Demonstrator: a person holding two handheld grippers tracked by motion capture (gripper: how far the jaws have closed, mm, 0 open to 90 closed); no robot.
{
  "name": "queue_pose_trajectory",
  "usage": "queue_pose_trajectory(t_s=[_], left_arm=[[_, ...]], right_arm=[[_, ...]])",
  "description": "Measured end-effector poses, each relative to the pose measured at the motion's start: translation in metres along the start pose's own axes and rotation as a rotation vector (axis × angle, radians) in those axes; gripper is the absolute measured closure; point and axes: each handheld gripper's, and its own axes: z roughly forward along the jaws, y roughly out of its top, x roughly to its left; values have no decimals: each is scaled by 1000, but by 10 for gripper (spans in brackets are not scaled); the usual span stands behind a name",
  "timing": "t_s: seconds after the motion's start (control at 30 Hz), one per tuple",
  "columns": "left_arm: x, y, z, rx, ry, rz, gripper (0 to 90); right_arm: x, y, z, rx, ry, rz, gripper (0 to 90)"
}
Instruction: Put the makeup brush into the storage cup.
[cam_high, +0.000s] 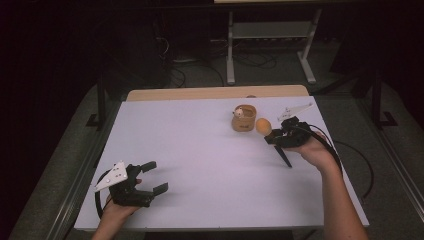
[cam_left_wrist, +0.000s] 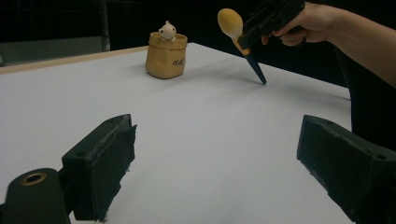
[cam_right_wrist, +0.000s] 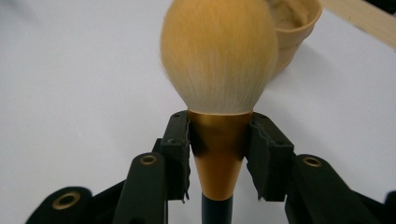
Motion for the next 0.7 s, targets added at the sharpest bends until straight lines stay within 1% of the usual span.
queue_pose_trajectory(t_s=[0.07, 0.2, 0.23, 0.27, 0.3, 0.37, 0.47, 0.5, 0.53, 0.63, 0.7], left_arm=[[0, 0, 0, -5, -2, -1, 107], [0, 0, -1, -3, -1, 2, 108], [0, 0, -1, -3, 1, 1, 108], [0, 0, -1, -3, 1, 1, 108], [1, 0, -1, -6, 0, 8, 108], [1, 0, -1, -2, 3, 6, 108], [1, 0, -1, 0, 2, 8, 108], [1, 0, -1, 2, 3, 8, 108], [1, 0, -1, 2, 3, 8, 108], [0, 0, 0, 4, 0, 4, 108], [0, 0, 0, 2, -3, -1, 108]], right_arm=[[0, -1, -2, -30, 1, 21, 612], [1, -1, -4, -39, -11, 20, 613], [0, -1, -5, -66, -8, 27, 612], [0, -1, -5, -66, -8, 27, 612], [1, -1, -7, -79, -7, 33, 612], [1, -2, -8, -100, -6, 36, 613], [1, -1, -11, -142, 0, 52, 613], [0, -1, -11, -163, 1, 47, 613], [1, -1, -12, -176, 6, 59, 613], [1, -1, -12, -202, -7, 61, 613], [1, -1, -12, -220, -7, 80, 613]])
